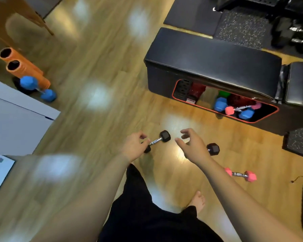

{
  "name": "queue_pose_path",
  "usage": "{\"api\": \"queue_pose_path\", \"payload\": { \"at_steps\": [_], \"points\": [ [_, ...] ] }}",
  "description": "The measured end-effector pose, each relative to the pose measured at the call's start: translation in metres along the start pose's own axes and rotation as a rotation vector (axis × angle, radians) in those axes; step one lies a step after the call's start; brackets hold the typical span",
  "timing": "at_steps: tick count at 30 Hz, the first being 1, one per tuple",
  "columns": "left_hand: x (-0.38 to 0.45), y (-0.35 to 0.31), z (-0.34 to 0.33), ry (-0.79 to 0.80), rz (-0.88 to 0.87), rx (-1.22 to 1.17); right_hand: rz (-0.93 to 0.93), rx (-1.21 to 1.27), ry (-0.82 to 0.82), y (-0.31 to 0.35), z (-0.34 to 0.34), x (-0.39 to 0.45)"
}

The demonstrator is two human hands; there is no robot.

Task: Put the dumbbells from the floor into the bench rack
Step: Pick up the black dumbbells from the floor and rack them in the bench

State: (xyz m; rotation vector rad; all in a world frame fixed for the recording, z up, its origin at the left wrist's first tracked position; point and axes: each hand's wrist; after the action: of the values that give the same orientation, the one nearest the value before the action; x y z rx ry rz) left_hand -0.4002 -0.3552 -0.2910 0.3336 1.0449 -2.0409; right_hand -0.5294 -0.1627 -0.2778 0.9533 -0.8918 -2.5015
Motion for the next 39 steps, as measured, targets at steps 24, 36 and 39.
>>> {"api": "queue_pose_path", "payload": {
  "at_steps": [24,36,39],
  "points": [
    [0.299,0.137,-0.205,0.098,0.651,-0.775,-0.719,0.625,-0.085,-0.111,-0.212,0.271],
    [0.436,0.292,-0.400,-0.043,1.212,-1.231,-1.155,0.804,-0.064,-0.273,-0.399,0.416],
    [0.439,0.277,-0.416,-0.098,1.204,-1.342,-1.196,0.917,-0.121,-0.283,-0.420,0.430]
  ]
}}
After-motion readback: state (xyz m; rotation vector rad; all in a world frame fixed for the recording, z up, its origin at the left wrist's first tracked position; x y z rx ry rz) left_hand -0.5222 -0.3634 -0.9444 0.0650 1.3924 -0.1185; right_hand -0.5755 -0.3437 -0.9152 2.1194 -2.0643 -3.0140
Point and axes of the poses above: each hand's wrist, its own x-axis towards the middle knuckle, its own z-axis out of the back of the hand, y = z × x, and after that the axes turned 2 degrees about -x, right-handed
